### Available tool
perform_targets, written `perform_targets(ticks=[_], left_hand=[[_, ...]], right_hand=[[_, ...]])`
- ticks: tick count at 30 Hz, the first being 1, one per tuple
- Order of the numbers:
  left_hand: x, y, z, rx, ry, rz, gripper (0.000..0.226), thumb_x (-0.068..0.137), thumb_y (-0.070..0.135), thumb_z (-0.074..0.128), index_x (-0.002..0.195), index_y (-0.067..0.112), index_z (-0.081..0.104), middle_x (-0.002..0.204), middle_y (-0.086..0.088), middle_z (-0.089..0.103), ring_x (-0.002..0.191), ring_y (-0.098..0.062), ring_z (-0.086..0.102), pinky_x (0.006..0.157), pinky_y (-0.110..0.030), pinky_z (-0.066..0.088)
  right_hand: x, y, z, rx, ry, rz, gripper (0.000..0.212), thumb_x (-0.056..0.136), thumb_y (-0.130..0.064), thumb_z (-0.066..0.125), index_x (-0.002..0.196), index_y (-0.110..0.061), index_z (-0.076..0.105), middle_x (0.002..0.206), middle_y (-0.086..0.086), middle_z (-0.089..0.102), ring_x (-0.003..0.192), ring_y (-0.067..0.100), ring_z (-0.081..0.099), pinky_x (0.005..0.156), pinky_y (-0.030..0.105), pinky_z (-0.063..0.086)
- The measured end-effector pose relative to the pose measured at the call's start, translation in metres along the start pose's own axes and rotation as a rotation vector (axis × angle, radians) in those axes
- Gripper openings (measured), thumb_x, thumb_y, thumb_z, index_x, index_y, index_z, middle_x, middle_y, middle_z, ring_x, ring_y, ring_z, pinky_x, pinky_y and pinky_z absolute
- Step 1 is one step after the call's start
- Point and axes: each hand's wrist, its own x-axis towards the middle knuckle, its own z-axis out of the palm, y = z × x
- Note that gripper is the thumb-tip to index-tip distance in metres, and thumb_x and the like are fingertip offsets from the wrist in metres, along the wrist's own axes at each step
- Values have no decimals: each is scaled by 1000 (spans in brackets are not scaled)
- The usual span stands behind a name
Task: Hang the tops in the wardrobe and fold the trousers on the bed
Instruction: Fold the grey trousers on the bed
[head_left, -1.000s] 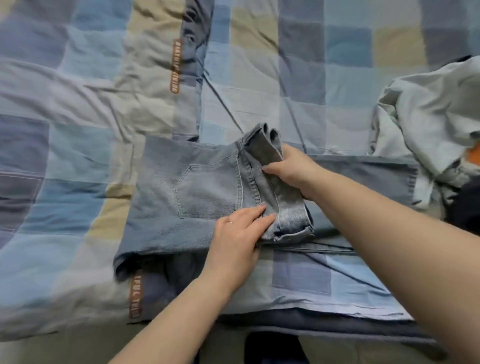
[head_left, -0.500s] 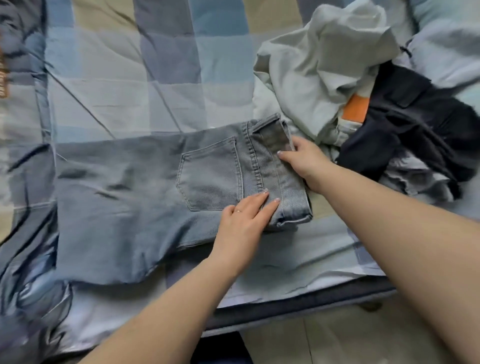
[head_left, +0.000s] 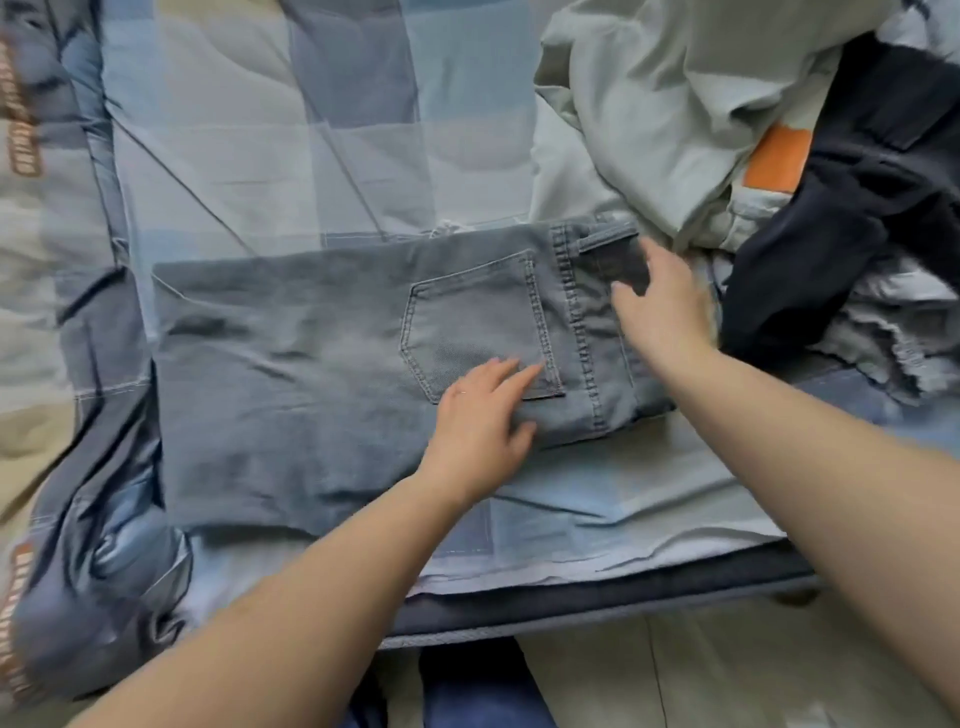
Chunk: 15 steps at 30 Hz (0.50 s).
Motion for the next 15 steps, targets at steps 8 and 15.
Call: perform_targets(ticks=[8, 15], left_hand=[[-56, -155, -102, -123, 298, -535, 44, 89, 13, 61, 132, 11, 54, 135, -11, 54, 128, -24, 45, 106, -30, 30], [-94, -250, -132, -239, 346, -778, 57, 88, 17, 65, 140, 9, 43, 137, -10, 52, 126, -27, 49, 106, -37, 37]], right_hand=[[-72, -70, 84, 108, 70, -297, 65, 89, -11, 57, 147, -5, 28, 158, 15, 10, 147, 28, 7, 119, 34, 5], [-73, -124, 161, 125, -321, -415, 69, 90, -14, 55, 150, -12, 22, 160, 5, 8, 147, 18, 11, 115, 24, 9]])
